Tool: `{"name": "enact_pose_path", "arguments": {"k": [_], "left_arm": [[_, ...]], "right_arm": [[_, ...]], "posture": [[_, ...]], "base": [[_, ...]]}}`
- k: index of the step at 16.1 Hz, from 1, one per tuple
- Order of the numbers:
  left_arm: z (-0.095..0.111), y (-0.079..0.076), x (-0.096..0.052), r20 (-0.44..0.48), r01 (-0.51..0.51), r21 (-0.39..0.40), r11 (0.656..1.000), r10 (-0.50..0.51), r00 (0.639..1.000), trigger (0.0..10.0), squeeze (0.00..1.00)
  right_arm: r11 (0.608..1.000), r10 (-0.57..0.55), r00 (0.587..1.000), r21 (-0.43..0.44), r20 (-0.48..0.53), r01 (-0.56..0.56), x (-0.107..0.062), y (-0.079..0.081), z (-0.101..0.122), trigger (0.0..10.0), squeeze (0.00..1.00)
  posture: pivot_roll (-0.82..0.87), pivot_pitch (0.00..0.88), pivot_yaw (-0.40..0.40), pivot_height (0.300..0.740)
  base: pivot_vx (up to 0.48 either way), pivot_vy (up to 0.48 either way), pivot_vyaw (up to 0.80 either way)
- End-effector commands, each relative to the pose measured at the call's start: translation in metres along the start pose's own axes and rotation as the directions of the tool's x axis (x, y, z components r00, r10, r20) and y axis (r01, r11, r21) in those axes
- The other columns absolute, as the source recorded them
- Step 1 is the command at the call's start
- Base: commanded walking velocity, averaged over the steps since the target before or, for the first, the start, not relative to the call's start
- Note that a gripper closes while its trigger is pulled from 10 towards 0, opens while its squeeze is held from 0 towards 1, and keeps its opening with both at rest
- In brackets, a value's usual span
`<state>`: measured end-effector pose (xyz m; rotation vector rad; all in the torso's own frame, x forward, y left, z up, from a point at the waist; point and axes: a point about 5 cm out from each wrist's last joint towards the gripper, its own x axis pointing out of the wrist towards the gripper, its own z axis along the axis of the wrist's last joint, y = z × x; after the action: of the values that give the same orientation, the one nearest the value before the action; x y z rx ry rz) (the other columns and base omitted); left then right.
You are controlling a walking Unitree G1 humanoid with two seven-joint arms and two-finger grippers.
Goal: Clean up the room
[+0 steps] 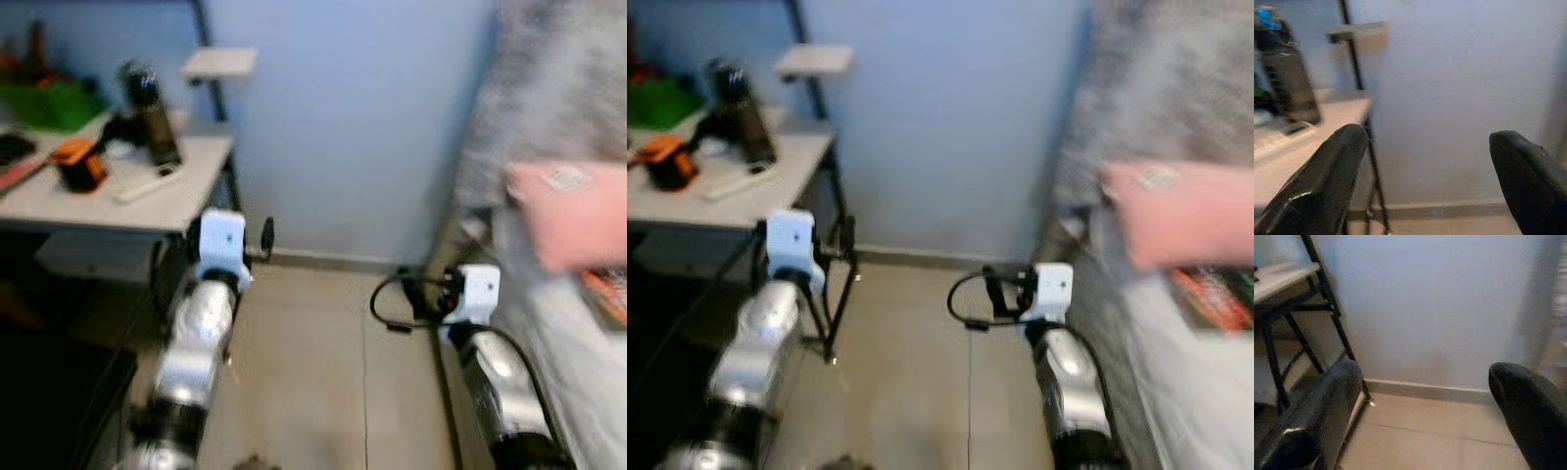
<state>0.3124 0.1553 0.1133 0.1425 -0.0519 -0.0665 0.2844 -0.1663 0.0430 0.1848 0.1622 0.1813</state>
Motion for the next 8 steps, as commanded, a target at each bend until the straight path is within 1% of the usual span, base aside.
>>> {"name": "enact_pose_path", "arguments": {"k": [1,5,7,8], "left_arm": [[0.001,0.0053,0.0044,0.002,-0.01,-0.015,1.0,0.01,1.0,10.0,0.0],[-0.0022,0.0049,0.0014,0.003,-0.007,-0.011,1.0,0.007,1.0,10.0,0.0],[-0.0012,0.0047,0.0023,0.021,0.011,0.013,1.0,-0.011,1.0,10.0,0.0],[-0.002,0.0103,0.0041,0.018,-0.006,0.011,1.0,0.006,1.0,10.0,0.0]], "right_arm": [[1.0,-0.004,1.0,-0.007,0.004,0.004,-0.0005,-0.0012,0.0001,10.0,0.0],[1.0,-0.005,1.0,-0.007,0.005,0.006,-0.0016,-0.0019,-0.0011,10.0,0.0],[1.0,-0.006,1.0,-0.016,0.004,0.007,-0.0022,-0.002,-0.0016,10.0,0.0],[1.0,0.001,1.0,-0.031,0.0,-0.001,-0.0035,-0.0024,-0.0022,10.0,0.0]], "posture": [[0.04,0.0,0.01,0.74],[0.04,0.0,0.006,0.74],[0.04,0.0,0.005,0.74],[0.04,0.0,0.004,0.74]], "base": [[0.48,0.0,0.0],[0.48,0.0,0.0],[0.48,0.0,0.0],[0.48,0.0,0.0]]}}
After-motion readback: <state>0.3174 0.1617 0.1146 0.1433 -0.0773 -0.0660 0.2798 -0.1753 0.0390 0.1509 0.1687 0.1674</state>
